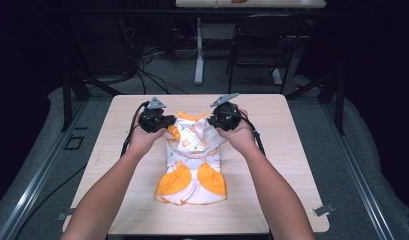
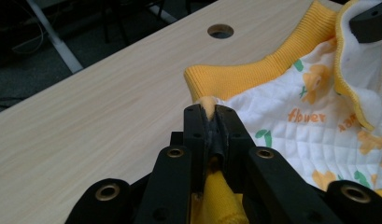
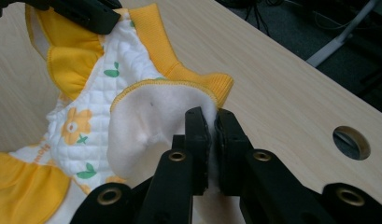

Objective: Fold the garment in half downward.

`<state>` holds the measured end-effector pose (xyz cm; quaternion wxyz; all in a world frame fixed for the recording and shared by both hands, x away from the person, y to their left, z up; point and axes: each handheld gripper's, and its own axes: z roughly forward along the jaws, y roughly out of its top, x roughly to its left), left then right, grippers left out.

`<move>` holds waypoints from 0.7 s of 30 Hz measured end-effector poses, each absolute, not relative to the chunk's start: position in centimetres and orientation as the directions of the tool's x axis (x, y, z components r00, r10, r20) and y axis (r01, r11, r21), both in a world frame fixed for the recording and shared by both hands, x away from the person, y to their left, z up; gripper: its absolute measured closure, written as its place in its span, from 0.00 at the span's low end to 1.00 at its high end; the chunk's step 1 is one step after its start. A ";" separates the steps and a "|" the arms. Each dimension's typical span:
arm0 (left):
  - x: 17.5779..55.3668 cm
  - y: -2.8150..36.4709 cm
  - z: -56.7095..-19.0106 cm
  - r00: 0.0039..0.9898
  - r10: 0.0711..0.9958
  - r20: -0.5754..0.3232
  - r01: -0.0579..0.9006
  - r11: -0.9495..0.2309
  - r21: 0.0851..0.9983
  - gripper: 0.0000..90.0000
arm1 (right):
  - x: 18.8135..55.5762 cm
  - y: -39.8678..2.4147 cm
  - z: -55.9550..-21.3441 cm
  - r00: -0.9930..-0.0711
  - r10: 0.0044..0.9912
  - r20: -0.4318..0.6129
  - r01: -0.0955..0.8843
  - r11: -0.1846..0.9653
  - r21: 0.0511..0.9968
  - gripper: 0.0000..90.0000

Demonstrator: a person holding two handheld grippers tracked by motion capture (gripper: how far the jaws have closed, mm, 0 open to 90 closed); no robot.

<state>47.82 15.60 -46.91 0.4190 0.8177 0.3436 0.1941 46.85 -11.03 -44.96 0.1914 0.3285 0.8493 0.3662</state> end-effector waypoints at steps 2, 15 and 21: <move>47.7 15.6 -46.4 0.693 0.720 0.031 0.384 -0.405 0.830 0.93 | 46.7 -11.2 -44.5 -0.708 0.701 -0.083 0.405 0.500 0.766 0.94; 46.1 16.0 -47.2 0.733 0.680 0.018 0.369 -0.420 0.829 0.93 | 44.9 -11.3 -44.6 -0.742 0.658 -0.130 0.362 0.556 0.748 0.94; 45.3 16.2 -47.5 0.740 0.673 0.011 0.372 -0.423 0.826 0.93 | 44.1 -11.4 -45.6 -0.752 0.649 -0.112 0.366 0.553 0.748 0.94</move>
